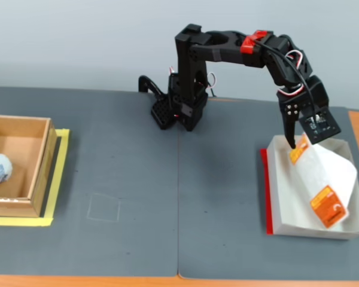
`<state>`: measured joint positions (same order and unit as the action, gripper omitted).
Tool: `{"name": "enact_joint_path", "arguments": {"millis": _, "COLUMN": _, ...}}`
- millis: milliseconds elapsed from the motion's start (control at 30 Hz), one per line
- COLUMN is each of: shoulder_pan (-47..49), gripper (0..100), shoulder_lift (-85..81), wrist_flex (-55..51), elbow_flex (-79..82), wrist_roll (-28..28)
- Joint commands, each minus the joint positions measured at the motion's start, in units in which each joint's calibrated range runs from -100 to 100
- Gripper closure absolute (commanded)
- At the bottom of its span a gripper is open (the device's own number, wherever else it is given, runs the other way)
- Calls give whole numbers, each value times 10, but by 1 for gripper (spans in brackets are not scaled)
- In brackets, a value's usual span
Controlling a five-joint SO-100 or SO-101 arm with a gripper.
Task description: Pick the sandwich and put it in the gray box
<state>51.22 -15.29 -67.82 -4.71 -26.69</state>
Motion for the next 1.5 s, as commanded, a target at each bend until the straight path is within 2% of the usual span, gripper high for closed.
{"name": "enact_joint_path", "arguments": {"millis": 0, "shoulder_pan": -4, "gripper": 72, "shoulder_lift": -14, "wrist_flex": 8, "elbow_flex": 2, "wrist_roll": 3}}
{"name": "enact_joint_path", "arguments": {"millis": 233, "shoulder_pan": -19, "gripper": 73, "shoulder_lift": -81, "wrist_flex": 8, "elbow_flex": 76, "wrist_roll": 19}}
{"name": "enact_joint_path", "arguments": {"millis": 467, "shoulder_pan": -79, "gripper": 74, "shoulder_lift": -247, "wrist_flex": 8, "elbow_flex": 250, "wrist_roll": 42}}
{"name": "enact_joint_path", "arguments": {"millis": 733, "shoulder_pan": -155, "gripper": 96, "shoulder_lift": -432, "wrist_flex": 7, "elbow_flex": 439, "wrist_roll": 71}}
{"name": "enact_joint_path", "arguments": {"millis": 800, "shoulder_pan": -175, "gripper": 99, "shoulder_lift": -460, "wrist_flex": 9, "elbow_flex": 477, "wrist_roll": 82}}
{"name": "enact_joint_path", "arguments": {"millis": 1067, "shoulder_pan": -339, "gripper": 97, "shoulder_lift": -542, "wrist_flex": 27, "elbow_flex": 562, "wrist_roll": 163}}
{"name": "enact_joint_path", "arguments": {"millis": 1200, "shoulder_pan": -371, "gripper": 90, "shoulder_lift": -588, "wrist_flex": 98, "elbow_flex": 614, "wrist_roll": 223}}
{"name": "enact_joint_path", "arguments": {"millis": 1333, "shoulder_pan": -386, "gripper": 83, "shoulder_lift": -646, "wrist_flex": 161, "elbow_flex": 693, "wrist_roll": 239}}
{"name": "enact_joint_path", "arguments": {"millis": 1467, "shoulder_pan": -420, "gripper": 83, "shoulder_lift": -701, "wrist_flex": 215, "elbow_flex": 802, "wrist_roll": 240}}
